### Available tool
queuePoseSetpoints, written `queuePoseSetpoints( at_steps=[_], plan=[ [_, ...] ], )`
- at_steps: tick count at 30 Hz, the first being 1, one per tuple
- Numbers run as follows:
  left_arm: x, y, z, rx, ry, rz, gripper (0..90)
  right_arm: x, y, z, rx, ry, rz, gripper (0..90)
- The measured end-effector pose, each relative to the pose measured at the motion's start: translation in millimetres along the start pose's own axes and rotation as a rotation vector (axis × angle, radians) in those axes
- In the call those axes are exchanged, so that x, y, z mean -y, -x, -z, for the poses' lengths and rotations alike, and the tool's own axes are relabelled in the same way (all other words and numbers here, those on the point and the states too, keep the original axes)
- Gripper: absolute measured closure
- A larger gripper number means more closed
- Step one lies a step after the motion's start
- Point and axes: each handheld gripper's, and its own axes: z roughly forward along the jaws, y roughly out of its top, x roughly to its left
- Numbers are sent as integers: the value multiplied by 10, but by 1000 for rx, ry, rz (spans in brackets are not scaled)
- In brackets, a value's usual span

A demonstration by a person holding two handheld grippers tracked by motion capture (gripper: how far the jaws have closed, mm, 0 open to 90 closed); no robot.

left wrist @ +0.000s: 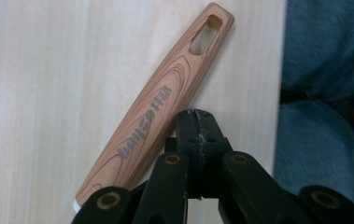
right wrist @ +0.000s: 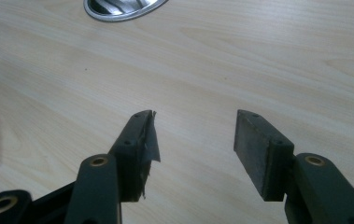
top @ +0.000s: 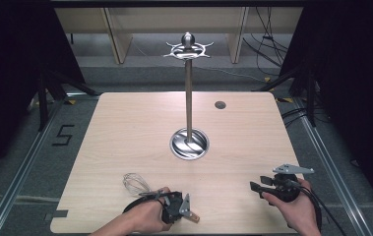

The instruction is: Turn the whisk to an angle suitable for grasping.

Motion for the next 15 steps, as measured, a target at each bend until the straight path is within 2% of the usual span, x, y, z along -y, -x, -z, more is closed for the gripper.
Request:
queuePoseSetpoints(
  at_steps=[1,5,7,10,11,12,13,15],
  plan=[
    [-21,-18,-7,-7,1,8,894,0,0,0,0,0,0,482],
    [-124,-108,-48,-35,23,81,894,0,1,-3,-1,0,5,482],
    [-147,-146,-53,-45,30,71,894,1,2,-6,-6,-1,4,482],
    [-215,-221,-71,-59,49,115,894,2,7,-12,-3,-2,7,482],
    [-268,-295,-87,-65,53,121,894,1,7,-7,-5,-7,4,482],
    [-293,-316,-104,-58,57,140,894,0,7,-9,-6,-8,3,482],
    [-321,-354,-114,-65,61,129,894,-1,6,-8,-6,-7,5,482],
    [-350,-387,-123,-66,62,132,894,0,5,-8,-7,-8,5,482]
  ],
)
